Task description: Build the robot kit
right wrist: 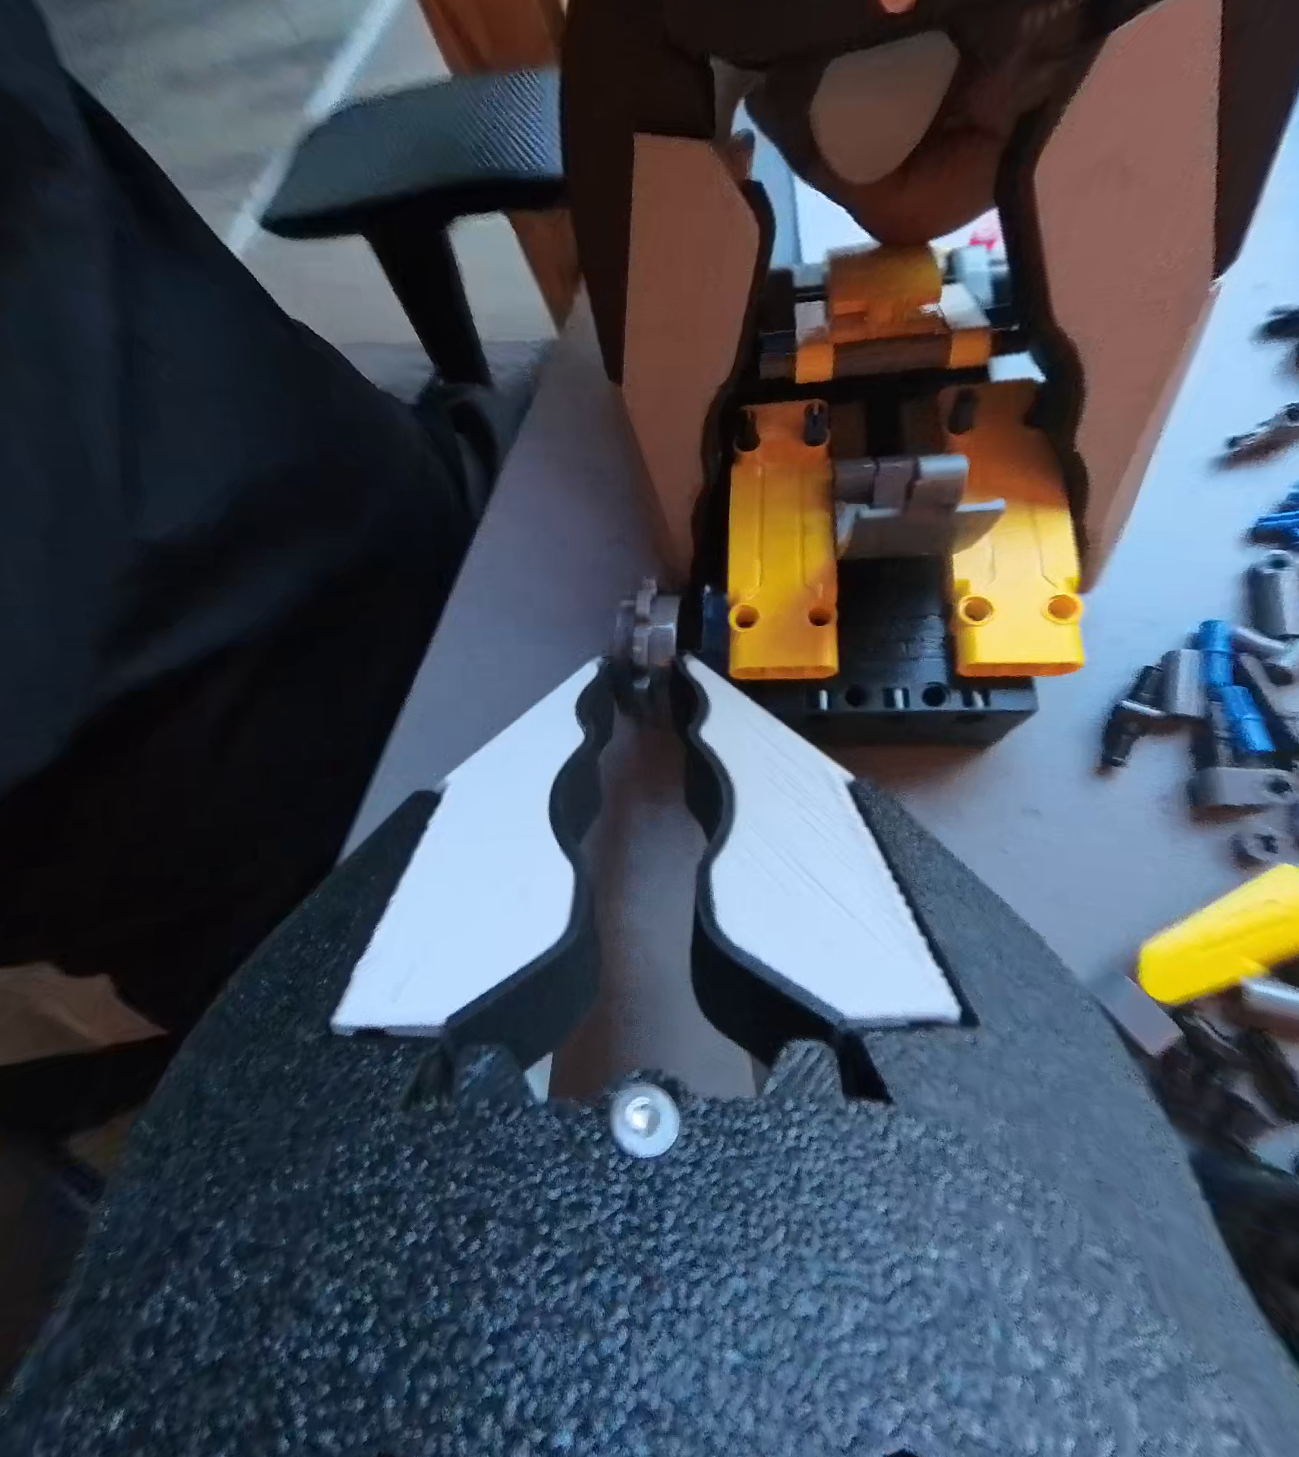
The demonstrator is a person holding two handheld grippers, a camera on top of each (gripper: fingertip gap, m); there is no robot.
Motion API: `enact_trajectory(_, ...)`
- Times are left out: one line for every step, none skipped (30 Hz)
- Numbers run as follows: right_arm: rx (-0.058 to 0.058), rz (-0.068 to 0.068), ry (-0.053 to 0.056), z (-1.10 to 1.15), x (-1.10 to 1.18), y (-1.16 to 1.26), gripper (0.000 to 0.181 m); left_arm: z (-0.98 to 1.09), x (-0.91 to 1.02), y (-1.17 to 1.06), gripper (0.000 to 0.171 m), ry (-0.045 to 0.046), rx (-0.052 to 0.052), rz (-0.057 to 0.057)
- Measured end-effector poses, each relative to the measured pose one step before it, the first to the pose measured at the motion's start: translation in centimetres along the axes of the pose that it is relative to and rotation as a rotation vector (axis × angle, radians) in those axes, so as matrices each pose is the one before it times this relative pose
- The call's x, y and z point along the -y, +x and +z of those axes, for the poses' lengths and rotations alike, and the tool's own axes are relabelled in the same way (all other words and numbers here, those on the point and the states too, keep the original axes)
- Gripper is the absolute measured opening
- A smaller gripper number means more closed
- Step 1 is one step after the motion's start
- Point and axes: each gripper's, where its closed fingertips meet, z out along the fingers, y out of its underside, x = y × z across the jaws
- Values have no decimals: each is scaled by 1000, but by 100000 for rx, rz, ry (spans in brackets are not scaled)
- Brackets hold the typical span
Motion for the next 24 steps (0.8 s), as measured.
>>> enact_trajectory(-4850, -2122, -3685, -132, -81, 206, 14, 33, 64, -88, 96, 233, 36, -903)
enact_trajectory(-3625, 332, -2814, 4, -16, 37, 15, -5, 17, -8, 96, 189, -254, 88)
enact_trajectory(-3121, 230, -1235, 11, -10, 17, 15, 1, -25, 28, 96, -230, 29, 478)
enact_trajectory(-3248, -888, 43, 50, 10, 44, 15, -4, 20, 13, 96, 304, -356, -20)
enact_trajectory(-2591, 29, 309, 54, -51, 42, 15, 5, 9, -11, 96, 8, -52, -26)
enact_trajectory(-1344, 802, 465, -1, -69, 15, 15, 2, 1, -5, 96, -112, 211, -25)
enact_trajectory(-673, 217, 586, -33, -54, 17, 15, 0, 28, -1, 96, 425, 108, -258)
enact_trajectory(-311, -182, 737, 11, 2, 3, 15, -11, 25, -4, 96, 241, 132, -137)
enact_trajectory(127, -87, 312, -19, -7, -4, 15, 2, -19, 2, 96, -77, 218, -63)
enact_trajectory(270, 226, -124, -48, -18, 0, 15, -5, 15, 6, 96, 205, 65, -151)
enact_trajectory(27, 64, -351, -122, -69, -1, 15, -13, 3, 4, 96, 193, -85, -41)
enact_trajectory(-46, 5, -259, -173, -129, -22, 15, -15, -25, 19, 96, 52, -150, 273)
enact_trajectory(-195, 270, 211, -107, -130, -19, 15, -14, -3, 23, 96, 94, -22, 187)
enact_trajectory(-563, 208, 397, 37, -68, 10, 15, -1, -2, -1, 96, 35, 77, -48)
enact_trajectory(-760, -294, 200, 157, -22, 0, 15, 7, -8, 1, 96, -72, -55, 9)
enact_trajectory(-850, -718, -123, 146, 56, -45, 14, 14, -2, 14, 96, -234, -140, 136)
enact_trajectory(-1387, -1134, -841, 40, 14, 9, 14, -2, -33, -2, 96, -452, 68, 151)
enact_trajectory(-1944, -893, -593, 48, 5, 51, 14, 3, 1, -24, 96, -214, 414, -532)
enact_trajectory(-2285, -397, 147, 48, 15, 94, 14, 6, -12, -52, 96, -194, 745, -1015)
enact_trajectory(-2401, 192, 584, 67, 33, 134, 15, -18, -35, -94, 96, -238, 1069, -1495)
enact_trajectory(-1554, 1134, 576, 81, 63, 89, 14, -14, -25, -81, 96, -76, 1070, -1512)
enact_trajectory(-800, 1071, 627, 82, 69, 51, 14, -21, -34, -51, 95, 91, 805, -1196)
enact_trajectory(214, 1178, 784, 43, 63, 12, 14, -43, -52, -28, 95, 113, 438, -672)
enact_trajectory(1396, 2166, 650, 20, 33, -15, 13, -23, -41, -35, 95, -99, 320, -517)
